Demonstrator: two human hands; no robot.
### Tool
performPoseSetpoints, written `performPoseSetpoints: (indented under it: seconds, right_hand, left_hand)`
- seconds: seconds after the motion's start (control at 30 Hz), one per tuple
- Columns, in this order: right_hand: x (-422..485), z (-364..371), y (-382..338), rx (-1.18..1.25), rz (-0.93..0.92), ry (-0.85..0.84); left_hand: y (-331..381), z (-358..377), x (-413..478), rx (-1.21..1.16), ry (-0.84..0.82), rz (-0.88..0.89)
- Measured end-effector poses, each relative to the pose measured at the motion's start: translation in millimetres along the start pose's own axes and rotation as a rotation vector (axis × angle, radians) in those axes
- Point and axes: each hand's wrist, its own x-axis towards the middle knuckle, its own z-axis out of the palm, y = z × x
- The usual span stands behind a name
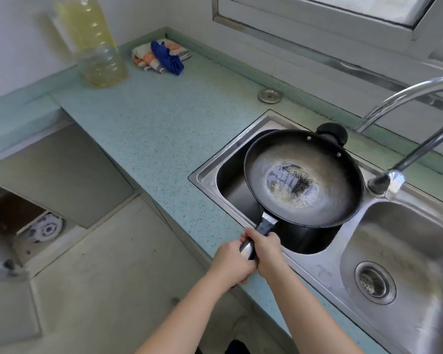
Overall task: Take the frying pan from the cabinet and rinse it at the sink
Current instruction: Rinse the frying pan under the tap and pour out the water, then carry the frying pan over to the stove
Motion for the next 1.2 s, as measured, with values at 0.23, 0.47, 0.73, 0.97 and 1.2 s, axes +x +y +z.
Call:
performPoseSetpoints:
  seconds: [0.23, 0.47, 0.73, 0.97, 1.2]
  right_hand:
    - [-17.2, -9.1, 0.8, 0.11, -0.046, -0.054]
    - [-26.1, -0.9, 7.0, 0.078, -0.068, -0.11]
    - [-40.5, 25.0, 11.2, -0.112, -0.141, -0.201]
    - [-60.2, 71.2, 16.4, -0.247, -0.196, -0.297]
    - [-95.8, 133.6, 46.4, -0.428, -0.194, -0.415]
  left_hand:
    - [1.7, 9.5, -19.5, 0.001, 0.039, 0.045]
    - [-6.9, 4.8, -33.0, -0.004, 0.107, 0.034]
    - [-22.2, -10.6, -56.3, -0.206, 0.207, 0.016]
    - [-38.6, -40.5, -76.2, -0.269, 0.369, -0.017]
    - [-75.9, -82.9, -114.2, -0.41, 0.52, -0.113]
